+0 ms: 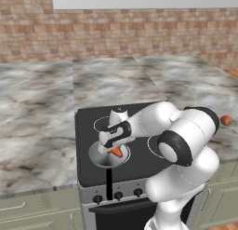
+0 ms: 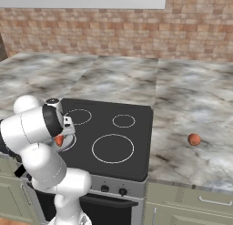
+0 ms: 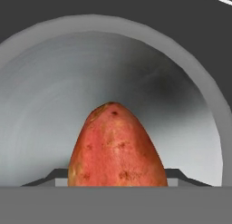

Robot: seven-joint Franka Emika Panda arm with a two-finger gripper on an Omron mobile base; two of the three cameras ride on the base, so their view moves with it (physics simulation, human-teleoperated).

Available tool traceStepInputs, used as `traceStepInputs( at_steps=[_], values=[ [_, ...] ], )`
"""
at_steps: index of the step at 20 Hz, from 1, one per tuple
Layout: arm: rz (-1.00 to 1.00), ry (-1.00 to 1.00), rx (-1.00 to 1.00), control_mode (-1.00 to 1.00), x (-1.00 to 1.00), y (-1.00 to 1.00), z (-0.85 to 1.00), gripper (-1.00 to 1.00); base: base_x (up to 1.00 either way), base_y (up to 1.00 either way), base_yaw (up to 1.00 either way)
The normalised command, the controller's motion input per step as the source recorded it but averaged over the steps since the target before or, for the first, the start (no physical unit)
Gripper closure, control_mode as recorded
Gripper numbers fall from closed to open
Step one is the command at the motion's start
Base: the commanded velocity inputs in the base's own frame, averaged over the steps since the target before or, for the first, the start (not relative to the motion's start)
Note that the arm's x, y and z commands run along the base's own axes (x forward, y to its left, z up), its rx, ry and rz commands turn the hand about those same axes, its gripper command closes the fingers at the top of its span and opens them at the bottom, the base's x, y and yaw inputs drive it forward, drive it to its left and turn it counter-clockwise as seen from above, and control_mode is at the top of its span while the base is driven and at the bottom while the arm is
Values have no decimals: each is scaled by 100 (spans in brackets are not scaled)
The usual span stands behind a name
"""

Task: Put the sweet potato and onion in the pan. Then turn on the front left burner and set the heat to medium.

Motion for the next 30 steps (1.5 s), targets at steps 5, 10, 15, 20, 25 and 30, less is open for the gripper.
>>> traceStepInputs(
  at_steps=[5,10,15,20,25,30],
  values=[
    [0,0,0,-100,0,0,0,100,0,0,0],
    [0,0,0,-100,0,0,0,-100,0,0,0],
    [0,0,0,-100,0,0,0,-100,0,0,0],
    [0,1,0,-100,0,0,1,-100,0,0,0],
    [0,0,0,-100,-2,-8,36,-100,0,0,0],
    [0,0,1,-100,-9,-42,61,-100,0,0,0]
  ],
)
